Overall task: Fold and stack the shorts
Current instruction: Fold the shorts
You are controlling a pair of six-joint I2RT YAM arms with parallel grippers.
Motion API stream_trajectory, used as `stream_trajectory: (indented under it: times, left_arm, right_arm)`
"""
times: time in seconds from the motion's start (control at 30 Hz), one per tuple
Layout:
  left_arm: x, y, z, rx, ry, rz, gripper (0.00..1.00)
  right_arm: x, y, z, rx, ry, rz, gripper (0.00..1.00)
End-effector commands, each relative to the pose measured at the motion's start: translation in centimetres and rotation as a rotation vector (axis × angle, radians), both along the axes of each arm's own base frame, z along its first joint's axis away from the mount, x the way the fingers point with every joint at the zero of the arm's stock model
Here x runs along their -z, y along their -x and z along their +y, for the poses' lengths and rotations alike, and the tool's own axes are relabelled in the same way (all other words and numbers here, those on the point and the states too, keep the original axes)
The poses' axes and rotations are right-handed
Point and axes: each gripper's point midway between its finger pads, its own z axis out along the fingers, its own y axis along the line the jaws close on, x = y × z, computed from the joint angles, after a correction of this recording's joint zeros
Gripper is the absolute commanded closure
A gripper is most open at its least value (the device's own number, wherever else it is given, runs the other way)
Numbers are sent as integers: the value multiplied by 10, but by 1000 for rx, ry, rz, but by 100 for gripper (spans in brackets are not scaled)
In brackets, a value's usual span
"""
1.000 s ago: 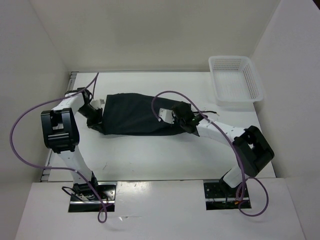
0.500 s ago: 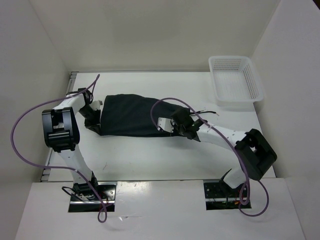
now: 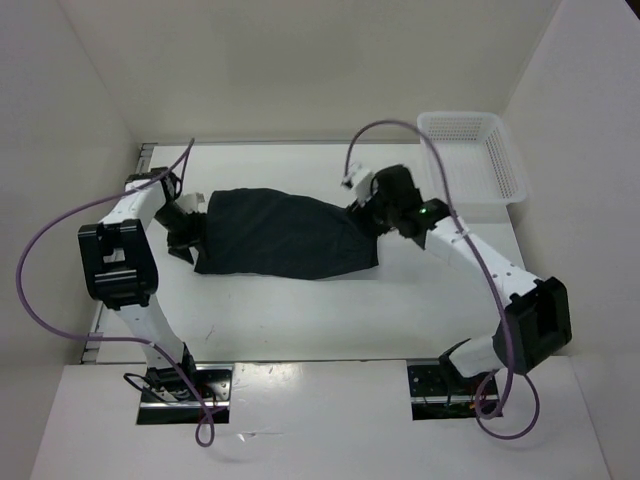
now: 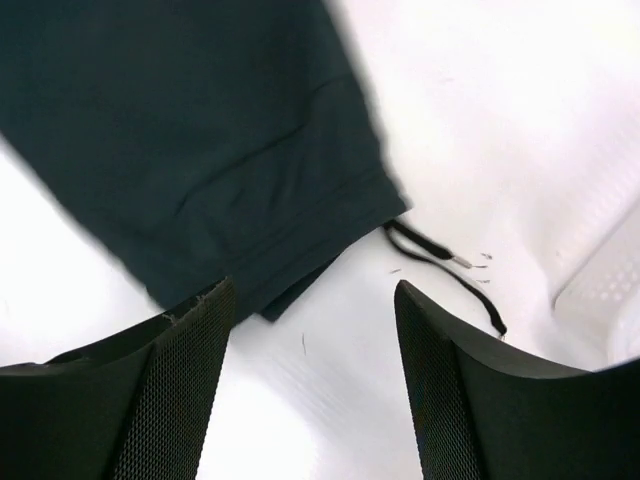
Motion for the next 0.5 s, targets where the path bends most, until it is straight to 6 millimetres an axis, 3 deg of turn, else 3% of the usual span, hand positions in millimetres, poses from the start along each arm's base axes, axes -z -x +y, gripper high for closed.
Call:
stream_trajectory:
  times: [0.0, 0.1, 0.13, 0.17, 0.33, 0.47]
  left_arm:
    - [-46, -35, 0, -11, 38, -181, 42]
    - [-27, -58, 14, -13, -20, -201, 42]
    - [-19, -61, 16, -5, -44, -193, 42]
    - [-13, -63, 20, -6, -65, -184, 42]
    - [14, -62, 21, -6, -68, -151, 42]
    - [24, -60, 19, -6, -54, -129, 42]
  right_arm:
    - [-4, -27, -2, 292, -267, 168, 30]
    - [20, -34, -5, 431, -361, 314, 31]
    - [36, -36, -7, 471, -355, 358, 31]
    - [40, -40, -9, 504, -367, 375, 26]
    - [68, -55, -36, 694, -395, 441, 15]
    - [100, -54, -35, 700, -382, 505, 13]
